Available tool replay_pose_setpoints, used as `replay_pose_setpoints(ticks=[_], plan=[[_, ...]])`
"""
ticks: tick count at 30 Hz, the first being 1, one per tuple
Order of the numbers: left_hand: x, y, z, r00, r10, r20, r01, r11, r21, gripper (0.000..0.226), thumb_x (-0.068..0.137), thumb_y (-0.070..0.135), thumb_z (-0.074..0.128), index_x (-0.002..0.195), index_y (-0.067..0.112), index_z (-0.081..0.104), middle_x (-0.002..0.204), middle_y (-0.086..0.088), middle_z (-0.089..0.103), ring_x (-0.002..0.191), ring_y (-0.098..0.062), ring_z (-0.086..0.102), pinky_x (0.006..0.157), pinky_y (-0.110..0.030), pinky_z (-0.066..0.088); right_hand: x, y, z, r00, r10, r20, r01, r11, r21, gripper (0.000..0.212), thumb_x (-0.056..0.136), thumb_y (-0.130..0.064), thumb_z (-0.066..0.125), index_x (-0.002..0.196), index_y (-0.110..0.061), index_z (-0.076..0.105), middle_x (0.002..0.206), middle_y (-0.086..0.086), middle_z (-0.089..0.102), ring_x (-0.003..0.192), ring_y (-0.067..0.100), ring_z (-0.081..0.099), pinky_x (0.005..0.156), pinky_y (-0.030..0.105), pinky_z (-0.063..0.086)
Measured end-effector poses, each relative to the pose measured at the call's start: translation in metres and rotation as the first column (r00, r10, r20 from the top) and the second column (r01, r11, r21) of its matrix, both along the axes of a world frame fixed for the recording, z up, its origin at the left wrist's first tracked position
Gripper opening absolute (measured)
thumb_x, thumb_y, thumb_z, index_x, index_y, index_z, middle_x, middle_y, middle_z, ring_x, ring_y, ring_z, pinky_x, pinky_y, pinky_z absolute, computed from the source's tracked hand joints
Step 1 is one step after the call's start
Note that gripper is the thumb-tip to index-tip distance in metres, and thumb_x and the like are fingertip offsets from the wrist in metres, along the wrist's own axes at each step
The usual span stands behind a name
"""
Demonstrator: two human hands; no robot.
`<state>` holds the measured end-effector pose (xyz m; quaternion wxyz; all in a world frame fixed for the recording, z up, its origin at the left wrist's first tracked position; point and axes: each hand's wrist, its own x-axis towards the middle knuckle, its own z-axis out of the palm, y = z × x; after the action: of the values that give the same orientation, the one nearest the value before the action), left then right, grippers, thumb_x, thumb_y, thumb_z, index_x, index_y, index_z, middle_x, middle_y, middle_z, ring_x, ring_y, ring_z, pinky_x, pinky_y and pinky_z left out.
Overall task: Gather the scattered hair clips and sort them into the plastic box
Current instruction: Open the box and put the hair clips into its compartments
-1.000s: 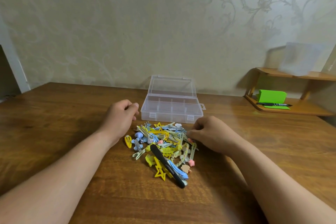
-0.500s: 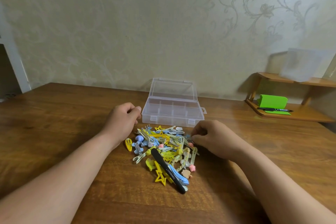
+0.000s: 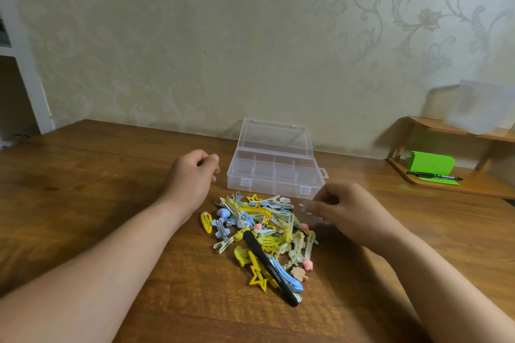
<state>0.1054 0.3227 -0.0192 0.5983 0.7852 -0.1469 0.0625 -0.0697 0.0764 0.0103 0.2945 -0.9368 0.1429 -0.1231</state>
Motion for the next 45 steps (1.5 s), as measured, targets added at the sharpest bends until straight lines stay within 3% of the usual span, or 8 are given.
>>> replay_pose_setpoints(ticks=[4, 7, 10, 18, 26, 39, 43, 45], plan=[[0.003, 0.002, 0.005, 1.0, 0.029, 0.011, -0.029, 0.999, -0.019, 0.031, 0.107, 0.03, 0.055, 0.088, 0.011, 0.071, 0.087, -0.011, 0.073, 0.085, -0.028, 0.067, 0.074, -0.039, 0.052, 0.001, 0.002, 0.008, 0.989, -0.025, 0.143, -0.012, 0.968, 0.252, 0.015, 0.094, -0.035, 0.076, 0.093, -0.019, 0.076, 0.076, 0.003, 0.075, 0.061, 0.009, 0.065, 0.056, 0.022, 0.052], [0.005, 0.003, 0.005, 0.999, 0.03, -0.021, -0.031, 0.999, -0.033, 0.031, 0.107, 0.031, 0.055, 0.088, 0.012, 0.071, 0.09, -0.011, 0.074, 0.091, -0.033, 0.07, 0.084, -0.048, 0.058, 0.017, 0.009, 0.023, 0.977, -0.044, 0.207, -0.053, 0.896, 0.441, 0.015, 0.098, -0.022, 0.072, 0.101, -0.008, 0.075, 0.084, 0.011, 0.076, 0.069, 0.015, 0.071, 0.061, 0.028, 0.057], [0.005, 0.003, 0.005, 1.0, 0.022, -0.019, -0.022, 0.999, -0.031, 0.032, 0.106, 0.032, 0.056, 0.086, 0.013, 0.07, 0.089, -0.011, 0.075, 0.092, -0.035, 0.07, 0.086, -0.051, 0.058, 0.045, 0.02, 0.038, 0.975, -0.026, 0.222, -0.086, 0.872, 0.482, 0.015, 0.099, -0.017, 0.072, 0.101, -0.002, 0.073, 0.088, 0.018, 0.078, 0.073, 0.021, 0.077, 0.062, 0.029, 0.06], [0.01, 0.002, 0.001, 1.0, 0.02, -0.018, -0.021, 0.999, -0.032, 0.036, 0.107, 0.035, 0.055, 0.09, 0.006, 0.068, 0.091, -0.019, 0.072, 0.084, -0.034, 0.067, 0.069, -0.037, 0.048, 0.125, 0.061, 0.05, 1.0, -0.016, 0.012, 0.013, 0.978, 0.208, 0.018, 0.093, -0.023, 0.079, 0.091, -0.005, 0.077, 0.081, 0.006, 0.077, 0.057, 0.011, 0.057, 0.04, 0.016, 0.041], [0.012, 0.002, 0.0, 0.999, 0.034, -0.013, -0.035, 0.999, -0.021, 0.037, 0.107, 0.036, 0.054, 0.091, 0.005, 0.068, 0.091, -0.019, 0.072, 0.082, -0.032, 0.066, 0.066, -0.035, 0.045, 0.167, 0.079, 0.023, 0.997, -0.002, -0.072, 0.006, 0.998, 0.055, 0.012, 0.085, -0.014, 0.085, 0.091, -0.007, 0.078, 0.087, 0.012, 0.079, 0.083, 0.025, 0.077, 0.076, 0.038, 0.066], [0.009, 0.003, 0.002, 1.0, 0.02, -0.011, -0.02, 1.0, 0.008, 0.036, 0.108, 0.036, 0.053, 0.092, 0.007, 0.068, 0.092, -0.016, 0.071, 0.092, -0.035, 0.069, 0.072, -0.04, 0.051, 0.177, 0.079, 0.015, 0.986, -0.04, -0.163, 0.015, 0.988, -0.151, 0.014, 0.089, -0.019, 0.078, 0.098, -0.007, 0.077, 0.092, 0.013, 0.077, 0.084, 0.029, 0.076, 0.08, 0.046, 0.067], [0.007, 0.003, 0.004, 0.999, 0.028, -0.017, -0.028, 0.999, 0.023, 0.036, 0.108, 0.037, 0.053, 0.092, 0.01, 0.069, 0.093, -0.014, 0.072, 0.092, -0.033, 0.069, 0.078, -0.047, 0.058, 0.165, 0.074, 0.025, 0.995, -0.04, -0.09, 0.016, 0.968, -0.251, 0.008, 0.09, -0.021, 0.071, 0.091, -0.014, 0.074, 0.086, 0.006, 0.078, 0.078, 0.024, 0.077, 0.078, 0.045, 0.067], [0.007, 0.003, 0.004, 0.999, 0.03, -0.015, -0.03, 0.999, 0.022, 0.036, 0.108, 0.037, 0.053, 0.092, 0.009, 0.069, 0.092, -0.014, 0.072, 0.092, -0.034, 0.069, 0.073, -0.043, 0.055, 0.145, 0.068, 0.036, 0.999, -0.034, -0.009, 0.031, 0.973, -0.23, 0.011, 0.096, -0.024, 0.068, 0.092, -0.017, 0.075, 0.085, 0.002, 0.077, 0.077, 0.019, 0.073, 0.076, 0.04, 0.065]])
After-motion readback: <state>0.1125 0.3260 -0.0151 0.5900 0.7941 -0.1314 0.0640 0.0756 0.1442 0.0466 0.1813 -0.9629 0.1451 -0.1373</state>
